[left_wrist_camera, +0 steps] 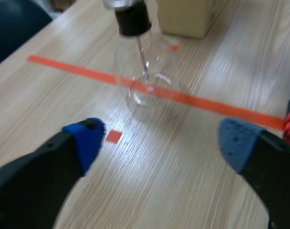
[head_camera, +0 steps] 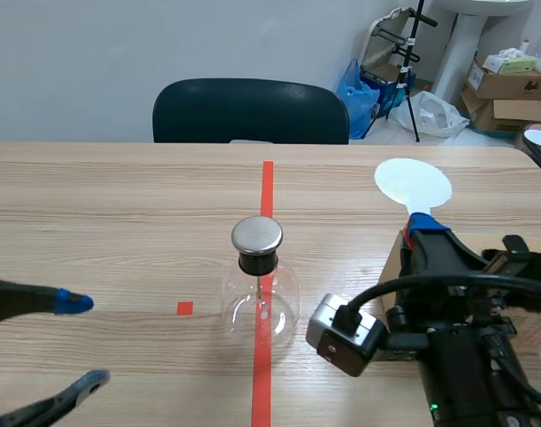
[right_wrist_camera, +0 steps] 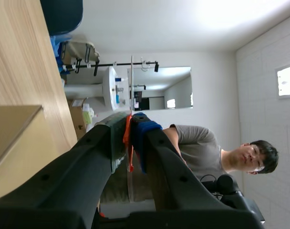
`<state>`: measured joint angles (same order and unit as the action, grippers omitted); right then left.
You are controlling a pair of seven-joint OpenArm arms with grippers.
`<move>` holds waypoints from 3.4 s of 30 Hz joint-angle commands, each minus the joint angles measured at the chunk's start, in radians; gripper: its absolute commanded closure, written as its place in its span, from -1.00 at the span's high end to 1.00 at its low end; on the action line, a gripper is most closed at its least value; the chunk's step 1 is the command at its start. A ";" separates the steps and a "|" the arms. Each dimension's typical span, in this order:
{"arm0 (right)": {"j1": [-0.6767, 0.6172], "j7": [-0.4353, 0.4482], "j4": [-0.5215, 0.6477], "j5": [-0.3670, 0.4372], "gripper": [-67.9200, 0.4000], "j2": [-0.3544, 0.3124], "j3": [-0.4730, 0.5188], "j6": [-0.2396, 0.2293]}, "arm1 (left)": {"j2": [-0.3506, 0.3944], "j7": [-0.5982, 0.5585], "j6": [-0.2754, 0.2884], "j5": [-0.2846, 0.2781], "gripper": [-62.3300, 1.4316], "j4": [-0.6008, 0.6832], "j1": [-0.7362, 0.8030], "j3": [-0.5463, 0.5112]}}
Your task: Do the electroscope experiment
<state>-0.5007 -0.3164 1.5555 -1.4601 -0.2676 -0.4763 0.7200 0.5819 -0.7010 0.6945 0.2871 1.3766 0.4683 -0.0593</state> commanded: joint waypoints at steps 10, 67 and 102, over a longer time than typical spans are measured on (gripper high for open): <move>0.031 -0.029 0.018 -0.001 -0.96 -0.015 -0.071 -0.046 | -0.076 -0.012 0.002 -0.012 -0.87 -0.327 -0.291 0.143; 0.085 -0.059 0.018 -0.001 -0.96 -0.062 -0.179 -0.123 | -0.185 -0.065 0.002 0.062 -0.86 -0.546 -0.524 0.308; 0.085 -0.067 0.018 -0.001 -0.96 -0.062 -0.179 -0.123 | -0.185 -0.069 0.002 0.061 -0.86 -0.546 -0.518 0.308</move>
<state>-0.4248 -0.3763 1.5555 -1.4601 -0.3241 -0.6567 0.5869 0.3988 -0.7532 0.6945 0.3599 0.8116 -0.0471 0.2485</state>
